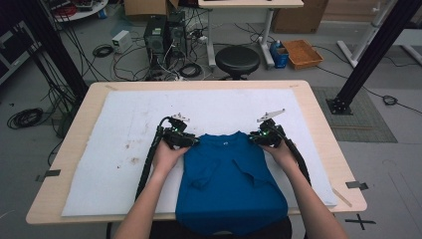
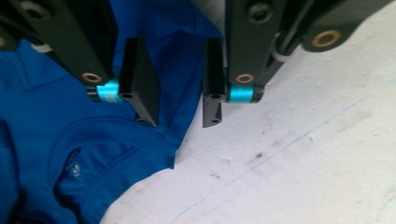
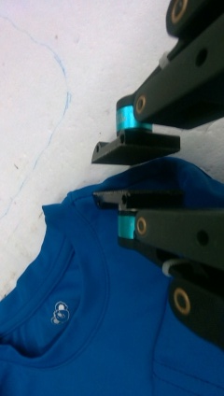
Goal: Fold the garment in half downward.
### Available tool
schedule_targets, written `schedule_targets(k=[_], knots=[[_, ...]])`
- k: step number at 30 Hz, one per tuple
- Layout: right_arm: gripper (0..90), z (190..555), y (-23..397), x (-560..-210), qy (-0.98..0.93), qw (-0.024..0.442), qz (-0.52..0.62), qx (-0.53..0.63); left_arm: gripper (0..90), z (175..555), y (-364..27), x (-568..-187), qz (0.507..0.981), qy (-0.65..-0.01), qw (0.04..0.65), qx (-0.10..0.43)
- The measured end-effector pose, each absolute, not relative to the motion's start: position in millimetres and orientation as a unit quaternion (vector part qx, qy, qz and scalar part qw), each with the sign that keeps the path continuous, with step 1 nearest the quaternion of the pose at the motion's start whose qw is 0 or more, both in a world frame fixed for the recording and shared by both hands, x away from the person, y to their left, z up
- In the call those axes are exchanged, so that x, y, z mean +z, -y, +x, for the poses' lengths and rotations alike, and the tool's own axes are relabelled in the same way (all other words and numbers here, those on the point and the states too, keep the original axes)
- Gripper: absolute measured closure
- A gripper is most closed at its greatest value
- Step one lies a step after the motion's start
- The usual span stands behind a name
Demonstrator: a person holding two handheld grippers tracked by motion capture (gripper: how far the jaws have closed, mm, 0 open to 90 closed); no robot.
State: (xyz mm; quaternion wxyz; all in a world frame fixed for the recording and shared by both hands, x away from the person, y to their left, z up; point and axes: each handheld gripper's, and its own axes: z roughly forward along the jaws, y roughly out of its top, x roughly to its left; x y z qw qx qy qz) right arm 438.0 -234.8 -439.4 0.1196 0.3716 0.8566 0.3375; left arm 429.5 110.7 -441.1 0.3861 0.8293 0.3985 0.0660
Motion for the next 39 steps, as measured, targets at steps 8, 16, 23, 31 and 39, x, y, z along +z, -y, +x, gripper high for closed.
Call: schedule_targets(k=[8, 16, 23, 31, 39], knots=[[89.4, 436.3, 234.6, -437.6, -0.858, 0.120, 0.362, 0.344, 87.0, 428.5, -108.4, -441.9, 0.835, -0.386, 0.385, 0.067], [89.8, 437.2, 240.6, -434.4, -0.846, 0.118, 0.373, 0.362, 87.6, 429.5, -111.2, -441.1, 0.830, -0.385, 0.398, 0.069], [89.6, 439.8, 245.1, -434.4, -0.840, 0.114, 0.382, 0.367, 87.8, 432.7, -114.7, -441.3, 0.826, -0.389, 0.402, 0.066], [74.1, 443.6, 237.8, -434.8, -0.838, 0.116, 0.379, 0.374, 68.4, 436.0, -108.7, -442.0, 0.826, -0.398, 0.395, 0.059], [88.8, 442.2, 228.6, -440.2, -0.860, 0.118, 0.351, 0.350, 87.1, 432.2, -99.3, -439.9, 0.849, -0.367, 0.373, 0.076]])
